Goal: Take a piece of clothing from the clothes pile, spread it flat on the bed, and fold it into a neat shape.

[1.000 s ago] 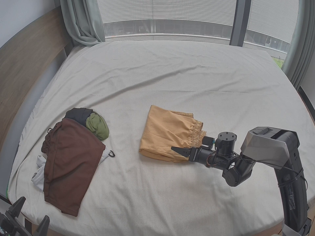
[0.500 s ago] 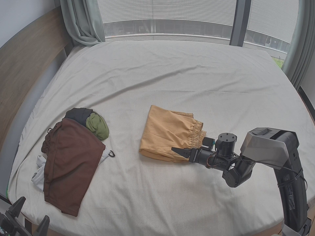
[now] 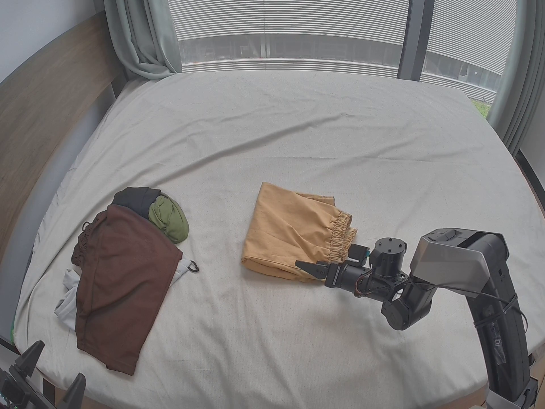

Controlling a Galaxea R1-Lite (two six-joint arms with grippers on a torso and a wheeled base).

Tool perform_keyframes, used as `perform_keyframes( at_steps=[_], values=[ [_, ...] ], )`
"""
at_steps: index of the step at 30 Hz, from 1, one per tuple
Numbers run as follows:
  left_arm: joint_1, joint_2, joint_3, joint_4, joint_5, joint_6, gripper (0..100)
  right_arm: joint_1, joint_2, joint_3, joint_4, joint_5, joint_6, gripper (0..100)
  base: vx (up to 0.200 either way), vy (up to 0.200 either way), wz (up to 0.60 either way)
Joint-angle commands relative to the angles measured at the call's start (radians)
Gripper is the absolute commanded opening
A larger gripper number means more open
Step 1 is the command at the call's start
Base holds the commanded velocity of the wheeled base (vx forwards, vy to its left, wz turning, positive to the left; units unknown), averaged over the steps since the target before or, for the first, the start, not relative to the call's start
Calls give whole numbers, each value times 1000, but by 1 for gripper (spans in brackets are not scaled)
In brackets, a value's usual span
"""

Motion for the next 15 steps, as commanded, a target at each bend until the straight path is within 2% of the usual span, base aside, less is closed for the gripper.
perform_keyframes(
  at_steps=[1,6,13,15],
  values=[
    [0,2,2,-1,0,-1,100,-1,21,3,6,-1,1,100,0,0,0],
    [0,2,2,-1,0,-1,100,-1,-93,36,7,-2,6,100,0,0,0],
    [0,2,2,-1,0,-1,100,13,-426,176,22,-4,6,100,0,0,0],
    [0,2,2,-1,0,-1,100,14,-466,197,22,-4,4,100,0,0,0]
  ],
)
